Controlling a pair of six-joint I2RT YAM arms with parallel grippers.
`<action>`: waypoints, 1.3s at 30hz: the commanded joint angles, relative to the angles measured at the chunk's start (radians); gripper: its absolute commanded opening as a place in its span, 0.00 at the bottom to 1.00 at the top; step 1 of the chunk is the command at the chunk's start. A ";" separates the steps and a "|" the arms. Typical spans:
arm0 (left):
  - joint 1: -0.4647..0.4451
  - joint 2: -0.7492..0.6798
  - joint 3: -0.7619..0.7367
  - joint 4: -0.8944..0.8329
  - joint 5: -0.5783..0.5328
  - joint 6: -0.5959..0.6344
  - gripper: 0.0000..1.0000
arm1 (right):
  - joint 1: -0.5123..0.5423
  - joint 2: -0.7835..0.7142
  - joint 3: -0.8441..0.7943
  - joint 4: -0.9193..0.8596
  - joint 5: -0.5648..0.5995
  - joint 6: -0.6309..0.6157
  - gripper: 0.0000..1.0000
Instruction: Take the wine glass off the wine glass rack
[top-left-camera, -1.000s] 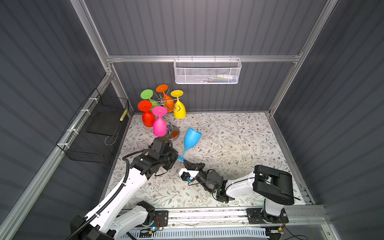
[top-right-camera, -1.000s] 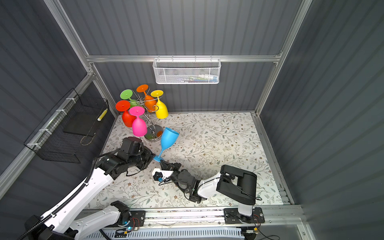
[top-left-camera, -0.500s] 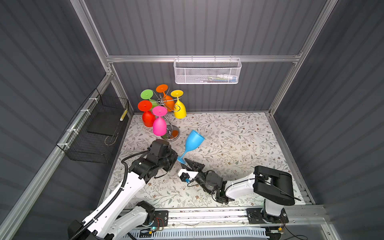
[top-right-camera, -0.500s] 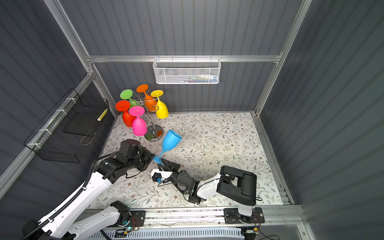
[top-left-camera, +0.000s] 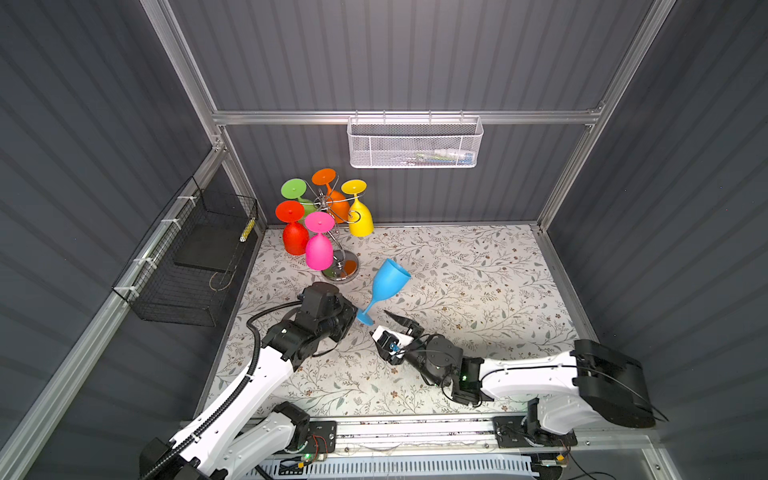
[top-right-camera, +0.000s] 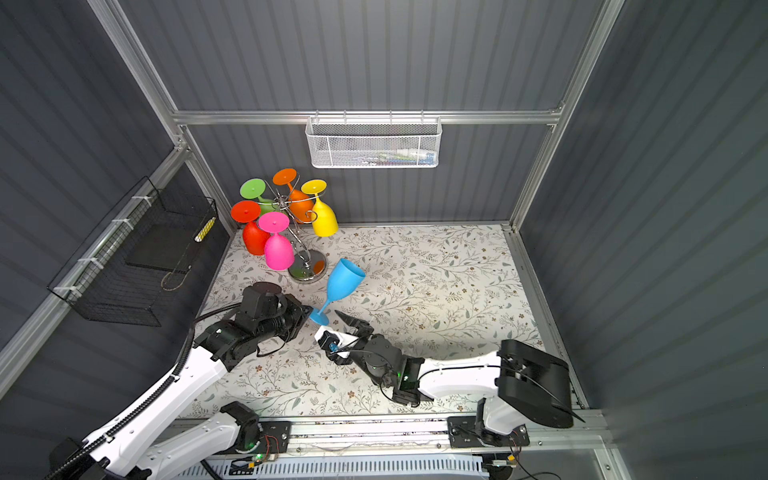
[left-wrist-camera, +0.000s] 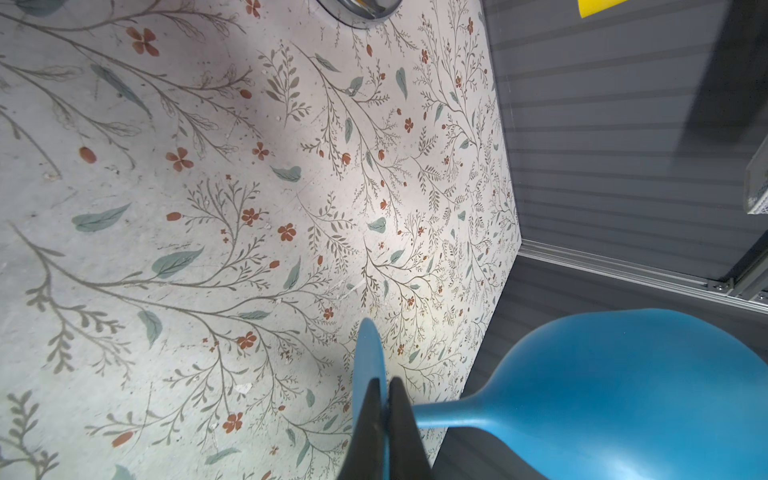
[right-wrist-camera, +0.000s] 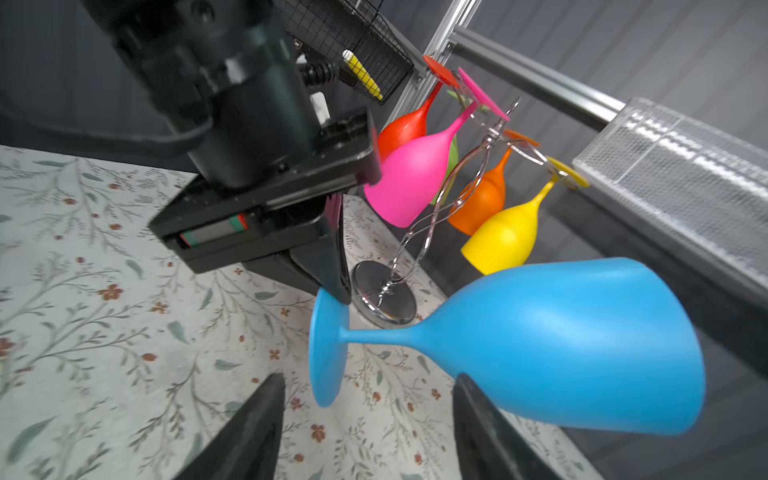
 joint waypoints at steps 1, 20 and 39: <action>0.016 -0.016 -0.038 0.126 0.023 0.034 0.00 | -0.012 -0.085 0.024 -0.276 -0.088 0.151 0.67; 0.147 -0.095 -0.358 0.649 0.227 0.044 0.00 | -0.290 -0.237 0.475 -1.105 -0.434 0.551 0.62; 0.163 0.190 -0.446 1.216 0.415 0.085 0.00 | -0.404 0.089 1.065 -1.539 -0.504 0.571 0.60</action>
